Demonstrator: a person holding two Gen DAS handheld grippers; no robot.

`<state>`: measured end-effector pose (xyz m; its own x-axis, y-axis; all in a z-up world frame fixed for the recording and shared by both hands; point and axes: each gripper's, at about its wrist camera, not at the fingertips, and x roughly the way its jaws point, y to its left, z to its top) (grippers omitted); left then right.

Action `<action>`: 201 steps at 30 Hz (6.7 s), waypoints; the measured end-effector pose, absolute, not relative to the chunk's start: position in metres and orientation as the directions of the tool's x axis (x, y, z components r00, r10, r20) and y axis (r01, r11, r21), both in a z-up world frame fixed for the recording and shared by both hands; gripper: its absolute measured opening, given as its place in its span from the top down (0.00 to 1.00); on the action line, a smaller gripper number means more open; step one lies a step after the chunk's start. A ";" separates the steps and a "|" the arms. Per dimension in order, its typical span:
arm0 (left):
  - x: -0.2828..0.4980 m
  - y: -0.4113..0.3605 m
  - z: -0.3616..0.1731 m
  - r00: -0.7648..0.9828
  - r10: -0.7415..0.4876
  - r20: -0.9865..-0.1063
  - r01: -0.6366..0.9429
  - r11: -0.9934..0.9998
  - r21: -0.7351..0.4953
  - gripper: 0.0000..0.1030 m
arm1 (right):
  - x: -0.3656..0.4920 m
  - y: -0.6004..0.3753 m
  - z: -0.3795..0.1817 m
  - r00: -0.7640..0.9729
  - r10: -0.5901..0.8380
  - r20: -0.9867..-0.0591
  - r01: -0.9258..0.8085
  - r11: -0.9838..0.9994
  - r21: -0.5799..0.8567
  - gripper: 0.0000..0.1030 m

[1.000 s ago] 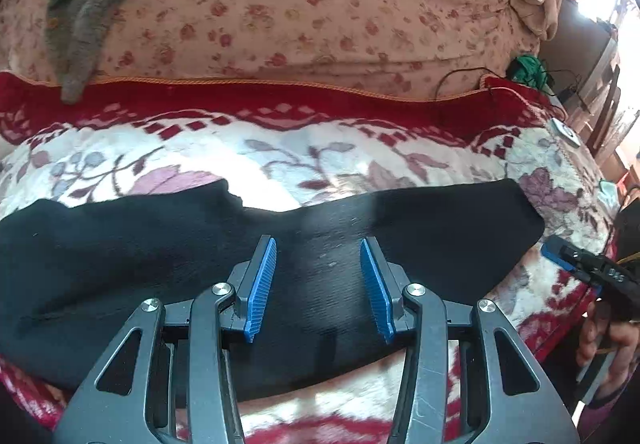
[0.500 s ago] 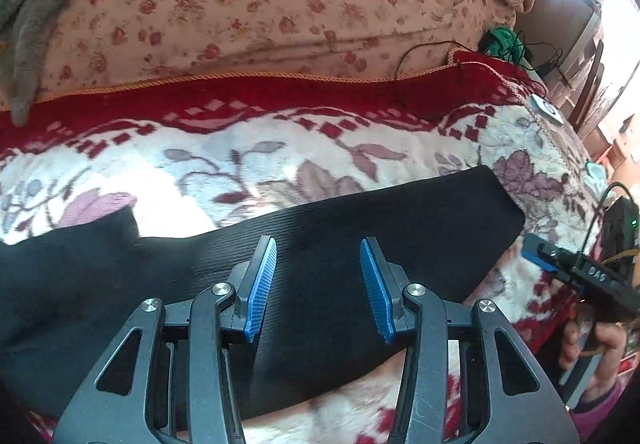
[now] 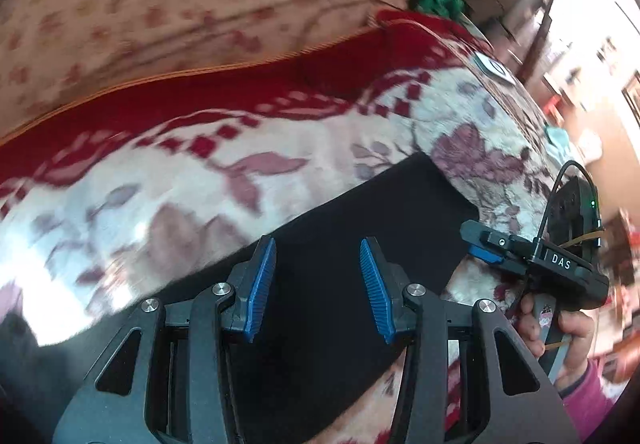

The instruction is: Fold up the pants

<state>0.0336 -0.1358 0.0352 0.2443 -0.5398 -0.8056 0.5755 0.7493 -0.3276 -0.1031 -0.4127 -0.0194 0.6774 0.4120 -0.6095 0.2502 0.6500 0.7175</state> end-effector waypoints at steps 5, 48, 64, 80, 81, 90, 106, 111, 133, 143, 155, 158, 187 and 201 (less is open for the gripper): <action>0.059 -0.171 0.027 0.168 -0.544 -0.822 0.630 0.701 -0.335 0.58 | -0.105 -0.414 -0.020 0.693 0.430 -0.579 0.211 0.646 0.733 0.42; 0.084 -0.239 -0.006 -0.088 -0.578 -0.811 0.711 0.534 -0.458 0.92 | -0.100 -0.399 -0.006 0.754 0.434 -0.492 0.056 0.705 0.707 0.91; 0.068 -0.166 0.078 0.040 -0.704 -0.709 0.691 0.532 -0.489 0.92 | -0.103 -0.330 0.081 0.773 0.505 -0.383 -0.193 0.763 0.617 0.91; 0.041 0.008 0.087 0.254 -0.698 -0.670 0.494 0.689 -0.531 0.94 | -0.093 -0.177 0.098 0.579 0.710 -0.402 -0.455 0.690 0.563 0.91; 0.040 0.020 0.081 0.263 -0.691 -0.673 0.471 0.701 -0.535 0.94 | -0.091 -0.167 0.095 0.561 0.720 -0.410 -0.463 0.683 0.565 0.91; 0.015 0.130 0.035 0.383 -0.536 -0.752 0.230 0.844 -0.485 0.94 | -0.065 -0.082 0.037 0.375 0.755 -0.538 -0.517 0.652 0.555 0.91; -0.022 0.135 0.052 0.438 -0.561 -0.703 0.202 0.823 -0.531 0.59 | -0.088 -0.158 0.061 0.446 0.763 -0.468 -0.465 0.644 0.607 0.55; -0.029 0.123 0.040 0.404 -0.575 -0.712 0.185 0.813 -0.552 0.59 | -0.083 -0.214 0.054 0.540 0.671 -0.507 -0.327 0.723 0.608 0.50; -0.046 0.076 0.034 0.498 -0.337 -0.799 0.220 0.940 -0.259 0.59 | -0.069 -0.234 0.027 0.522 0.687 -0.505 -0.231 0.684 0.692 0.50; -0.055 0.077 0.033 0.539 -0.288 -0.792 0.239 0.953 -0.184 0.95 | -0.049 -0.236 0.006 0.527 0.650 -0.548 -0.158 0.708 0.688 0.48; -0.062 0.092 0.039 0.545 -0.288 -0.787 0.194 0.957 -0.216 0.99 | -0.024 -0.215 0.005 0.508 0.694 -0.510 -0.221 0.677 0.702 0.71; -0.058 0.094 0.033 0.528 -0.297 -0.796 0.175 0.955 -0.240 0.99 | -0.031 -0.206 0.017 0.539 0.644 -0.543 -0.257 0.740 0.622 0.72; -0.128 0.243 0.049 0.642 -0.147 -0.752 -0.270 0.875 -0.402 0.57 | -0.050 -0.074 0.084 0.451 0.762 -0.464 -0.593 0.645 0.482 0.48; -0.135 0.305 0.018 0.677 -0.093 -0.730 -0.438 0.746 -0.502 0.57 | -0.011 0.141 0.074 0.196 0.736 -0.648 -0.821 0.484 0.301 0.41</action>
<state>-0.1345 0.3049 0.0178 0.6772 -0.0933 -0.7299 -0.4378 0.7462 -0.5015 -0.0114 0.1406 0.0745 0.1964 0.7360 -0.6478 -0.8213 0.4844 0.3013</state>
